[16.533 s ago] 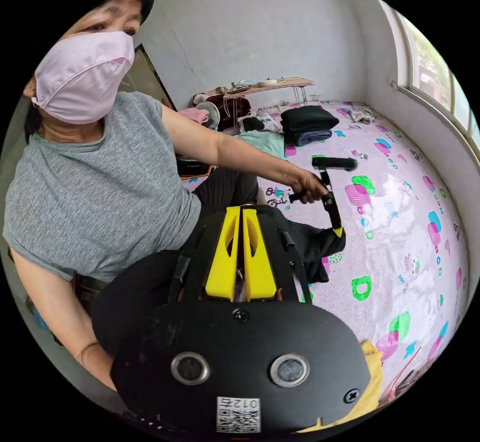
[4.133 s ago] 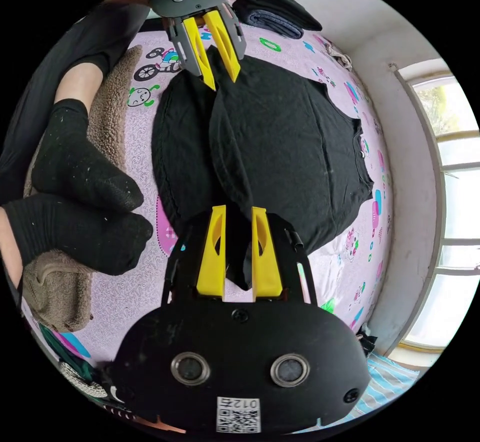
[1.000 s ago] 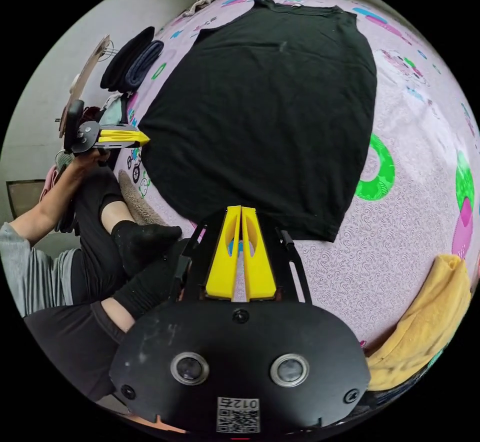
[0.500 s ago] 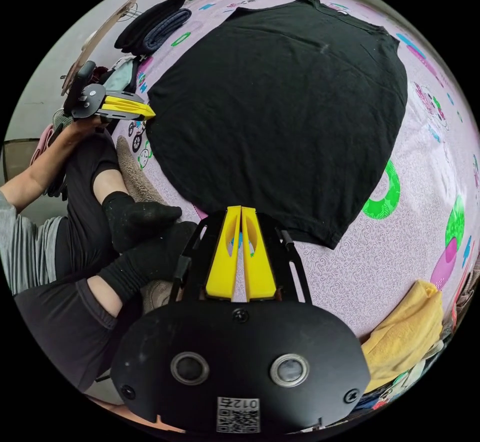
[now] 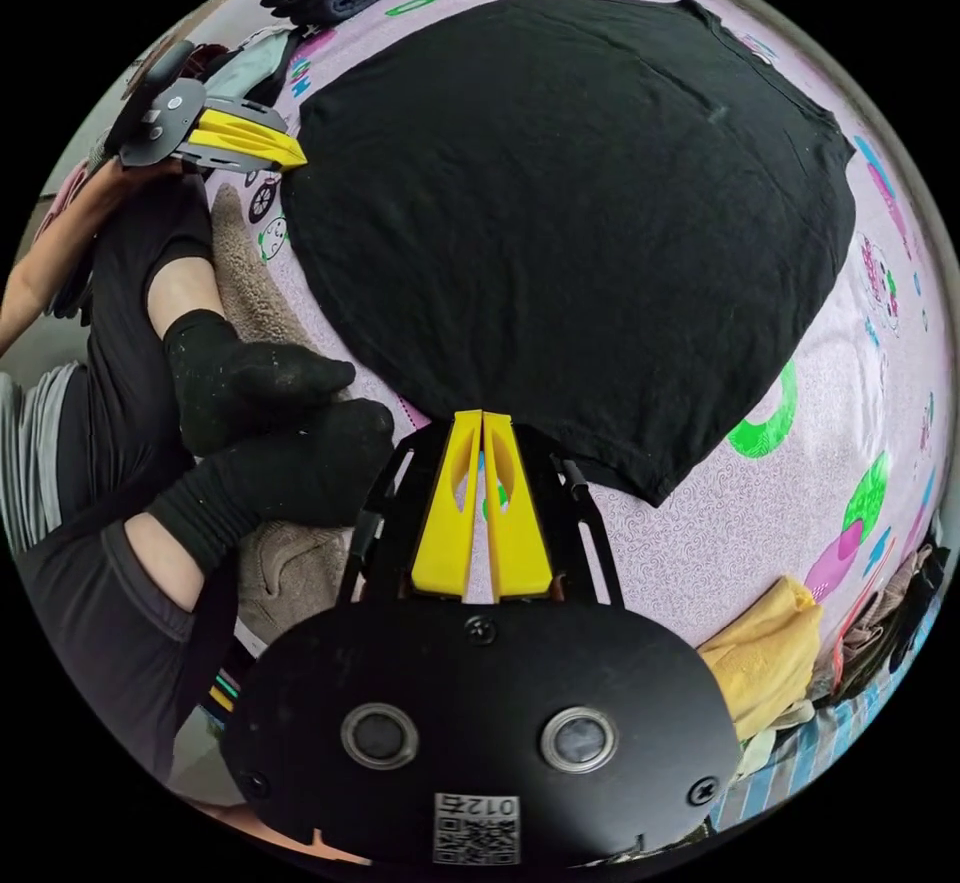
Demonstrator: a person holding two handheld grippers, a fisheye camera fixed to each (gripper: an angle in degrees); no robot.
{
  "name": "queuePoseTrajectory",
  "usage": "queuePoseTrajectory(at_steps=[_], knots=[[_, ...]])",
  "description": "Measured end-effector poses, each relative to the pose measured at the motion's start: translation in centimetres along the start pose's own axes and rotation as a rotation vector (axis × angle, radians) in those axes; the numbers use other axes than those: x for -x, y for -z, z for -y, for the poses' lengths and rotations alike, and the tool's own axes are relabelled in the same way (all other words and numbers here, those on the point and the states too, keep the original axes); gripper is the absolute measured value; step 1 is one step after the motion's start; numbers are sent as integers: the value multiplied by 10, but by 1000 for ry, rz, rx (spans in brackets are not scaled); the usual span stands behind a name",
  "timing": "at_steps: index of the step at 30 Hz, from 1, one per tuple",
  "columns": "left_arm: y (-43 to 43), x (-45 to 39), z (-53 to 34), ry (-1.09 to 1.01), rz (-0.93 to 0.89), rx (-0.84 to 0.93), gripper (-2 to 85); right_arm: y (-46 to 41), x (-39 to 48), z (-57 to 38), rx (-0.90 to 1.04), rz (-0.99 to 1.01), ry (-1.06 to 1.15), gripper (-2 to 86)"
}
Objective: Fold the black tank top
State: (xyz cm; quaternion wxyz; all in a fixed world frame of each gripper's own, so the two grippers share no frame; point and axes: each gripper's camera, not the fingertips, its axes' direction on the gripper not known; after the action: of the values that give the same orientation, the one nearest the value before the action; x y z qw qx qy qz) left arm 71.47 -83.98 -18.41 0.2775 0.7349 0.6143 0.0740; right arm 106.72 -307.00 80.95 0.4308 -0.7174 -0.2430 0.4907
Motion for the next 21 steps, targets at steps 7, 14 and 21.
queuePoseTrajectory(at_steps=[7, 14, 21], knots=[[7, 14, 4, -2, -67, 34, 6, -37, -43, 6, 53, -2, -27, -8], [58, 120, 14, 216, -89, -170, 7, -52, -64, 6, 32, -108, -7, -8], [68, 235, 76, 492, -59, -316, 7, -39, -139, 23, 32, 29, -81, -7]])
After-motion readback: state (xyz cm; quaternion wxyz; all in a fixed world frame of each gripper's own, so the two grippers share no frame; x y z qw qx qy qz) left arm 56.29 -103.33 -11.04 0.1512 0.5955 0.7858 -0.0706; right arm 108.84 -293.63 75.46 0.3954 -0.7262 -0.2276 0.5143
